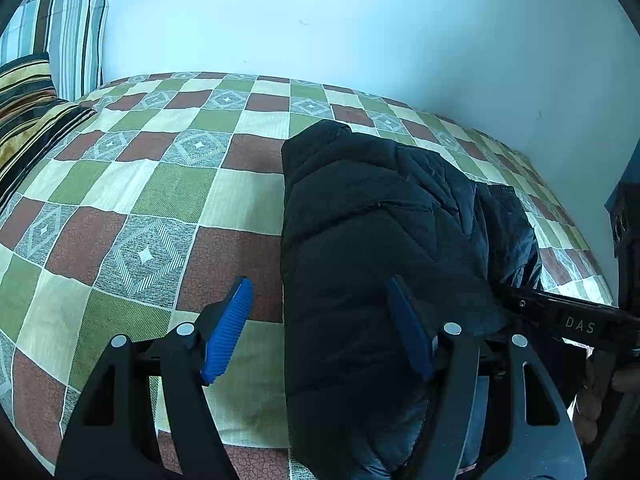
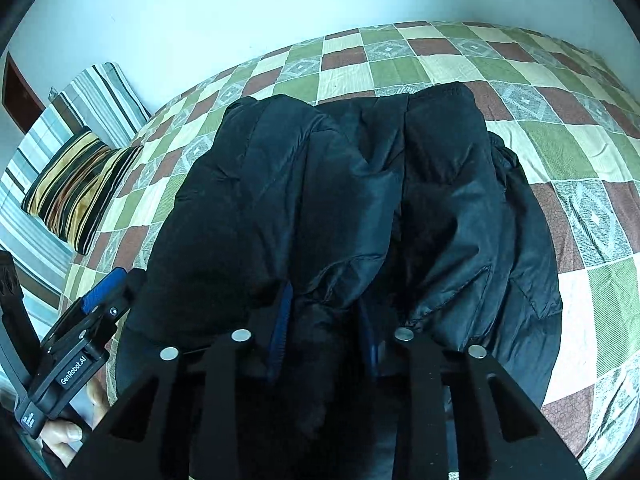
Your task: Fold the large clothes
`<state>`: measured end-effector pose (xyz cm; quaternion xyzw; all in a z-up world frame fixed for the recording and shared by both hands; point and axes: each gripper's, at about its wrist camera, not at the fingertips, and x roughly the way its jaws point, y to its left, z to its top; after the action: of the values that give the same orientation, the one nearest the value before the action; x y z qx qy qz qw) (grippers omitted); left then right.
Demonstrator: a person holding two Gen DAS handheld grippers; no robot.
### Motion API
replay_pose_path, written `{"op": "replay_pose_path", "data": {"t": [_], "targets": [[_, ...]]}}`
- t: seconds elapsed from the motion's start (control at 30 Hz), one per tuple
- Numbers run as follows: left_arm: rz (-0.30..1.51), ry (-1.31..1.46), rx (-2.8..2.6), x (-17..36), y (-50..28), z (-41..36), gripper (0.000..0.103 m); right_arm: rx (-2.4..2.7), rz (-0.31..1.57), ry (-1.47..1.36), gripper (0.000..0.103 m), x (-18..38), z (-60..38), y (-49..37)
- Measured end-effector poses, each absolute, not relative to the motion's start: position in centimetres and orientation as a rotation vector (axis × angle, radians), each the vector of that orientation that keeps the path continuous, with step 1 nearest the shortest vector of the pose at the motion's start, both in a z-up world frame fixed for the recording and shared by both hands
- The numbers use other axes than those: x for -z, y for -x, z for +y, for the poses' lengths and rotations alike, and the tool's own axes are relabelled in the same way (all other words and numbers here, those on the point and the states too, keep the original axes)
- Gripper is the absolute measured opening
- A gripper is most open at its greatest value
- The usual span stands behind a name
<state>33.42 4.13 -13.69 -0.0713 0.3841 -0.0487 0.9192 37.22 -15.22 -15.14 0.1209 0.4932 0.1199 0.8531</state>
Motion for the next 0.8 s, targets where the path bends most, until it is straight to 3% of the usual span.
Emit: {"op": "replay_pose_path", "data": {"t": [0.4, 0.8], "targets": [[0.792, 0.136, 0.105, 13.6, -33.6, 4.0, 0.069, -0.215, 0.983, -0.195, 0.010, 14.4, -14.7, -36.5], [0.779, 0.092, 0.152, 12.1, -33.8, 2.1, 0.069, -0.136, 0.896, -0.146, 0.007, 12.7, -17.2, -36.0]]}}
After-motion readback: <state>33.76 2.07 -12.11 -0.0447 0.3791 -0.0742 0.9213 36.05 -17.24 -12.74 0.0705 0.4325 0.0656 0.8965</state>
